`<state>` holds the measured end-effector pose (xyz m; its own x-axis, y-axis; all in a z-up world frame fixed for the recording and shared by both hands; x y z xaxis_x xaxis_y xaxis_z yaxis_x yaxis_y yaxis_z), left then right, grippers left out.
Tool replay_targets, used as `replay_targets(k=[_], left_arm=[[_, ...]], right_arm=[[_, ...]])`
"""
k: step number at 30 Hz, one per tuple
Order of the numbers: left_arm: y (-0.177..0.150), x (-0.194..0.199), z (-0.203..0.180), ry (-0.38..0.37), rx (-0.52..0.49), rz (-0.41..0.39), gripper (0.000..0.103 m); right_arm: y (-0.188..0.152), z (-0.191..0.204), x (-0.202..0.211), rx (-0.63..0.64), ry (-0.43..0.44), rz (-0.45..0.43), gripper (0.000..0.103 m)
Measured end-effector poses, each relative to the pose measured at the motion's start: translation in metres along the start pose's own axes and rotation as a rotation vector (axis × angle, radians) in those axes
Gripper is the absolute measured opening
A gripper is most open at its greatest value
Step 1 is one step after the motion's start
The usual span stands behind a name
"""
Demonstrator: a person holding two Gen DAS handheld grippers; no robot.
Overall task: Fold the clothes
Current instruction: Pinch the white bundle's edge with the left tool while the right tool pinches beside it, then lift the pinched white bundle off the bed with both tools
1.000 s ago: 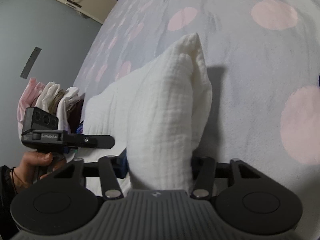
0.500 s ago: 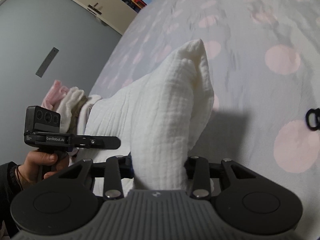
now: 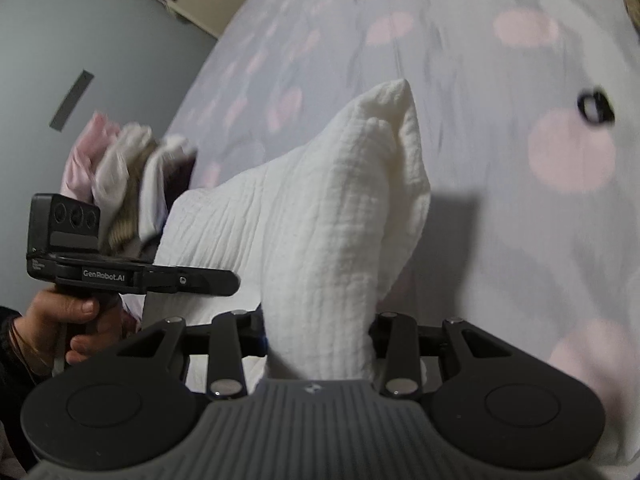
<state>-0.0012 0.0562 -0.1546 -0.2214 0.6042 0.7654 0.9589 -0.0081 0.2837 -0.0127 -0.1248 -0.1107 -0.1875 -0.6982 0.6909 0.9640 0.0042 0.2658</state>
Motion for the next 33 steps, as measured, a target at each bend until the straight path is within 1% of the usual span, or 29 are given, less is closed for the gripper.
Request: replay_targets(k=[3,4,5,6,7,8,11,14,16,18,21,23,24,25,26,29,33], left_arm=[[-0.020,-0.009,0.009,0.019,-0.015,0.032,0.034],[-0.026,-0.013,0.013,0.030,-0.024,0.042,0.039],[-0.031,-0.016,0.017,0.046,-0.031,0.048,0.046],[-0.033,-0.018,0.019,0.048,-0.035,0.039,0.049],[-0.035,-0.020,0.021,0.051,-0.039,0.029,0.051],[-0.038,-0.022,0.022,0.053,-0.043,0.019,0.052],[-0.036,-0.022,0.018,0.081,-0.097,-0.003,0.053],[-0.037,-0.019,0.016,0.100,-0.123,-0.043,0.053],[-0.041,-0.016,0.019,0.092,-0.132,-0.062,0.053],[-0.042,-0.017,0.020,0.082,-0.140,-0.072,0.054],[-0.040,-0.018,0.022,0.064,-0.124,-0.054,0.054],[-0.038,-0.019,0.022,0.062,-0.124,-0.032,0.054],[-0.038,-0.020,0.021,0.065,-0.131,-0.022,0.054],[-0.037,-0.021,0.020,0.068,-0.139,-0.013,0.054],[-0.036,-0.022,0.019,0.071,-0.146,-0.003,0.054],[-0.037,-0.022,0.020,0.067,-0.137,0.003,0.054],[-0.038,-0.022,0.019,0.072,-0.147,-0.001,0.054]], right_arm=[[-0.019,-0.012,-0.014,0.005,-0.023,0.024,0.042],[-0.024,-0.017,-0.018,0.004,-0.034,0.029,0.044],[-0.028,-0.019,-0.021,0.003,-0.040,0.027,0.049],[-0.030,-0.022,-0.023,-0.001,-0.046,0.018,0.052],[-0.030,-0.023,-0.024,-0.006,-0.049,0.011,0.058],[-0.030,-0.022,-0.024,-0.006,-0.047,0.010,0.061],[-0.029,-0.022,-0.022,0.014,-0.041,0.006,0.065],[-0.027,-0.027,-0.019,-0.003,-0.023,-0.012,0.067],[-0.024,-0.029,-0.021,-0.026,-0.008,-0.023,0.068],[-0.023,-0.026,-0.027,-0.029,-0.001,-0.015,0.071],[-0.022,-0.025,-0.036,-0.042,-0.011,0.000,0.077],[-0.020,-0.022,-0.041,-0.042,-0.016,-0.009,0.085],[-0.020,-0.020,-0.044,-0.042,-0.019,-0.014,0.087],[-0.020,-0.018,-0.047,-0.042,-0.023,-0.020,0.093],[-0.020,-0.016,-0.050,-0.043,-0.021,-0.022,0.096],[-0.021,-0.012,-0.056,-0.013,-0.051,-0.019,0.097],[-0.016,-0.018,-0.054,-0.084,-0.031,-0.018,0.096]])
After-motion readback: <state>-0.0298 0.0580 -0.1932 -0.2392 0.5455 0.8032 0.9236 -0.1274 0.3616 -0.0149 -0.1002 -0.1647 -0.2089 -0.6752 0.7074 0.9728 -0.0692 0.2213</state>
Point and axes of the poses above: each gripper's, at about its wrist camera, not at the fingertips, and x roughly against the way its jaws point, z to its left, y to its top, the point moved 9 cm from there along -x, roughly the way its jaws point, and after that the axes turned 6 degrees about -x, right-handed, at the moved point
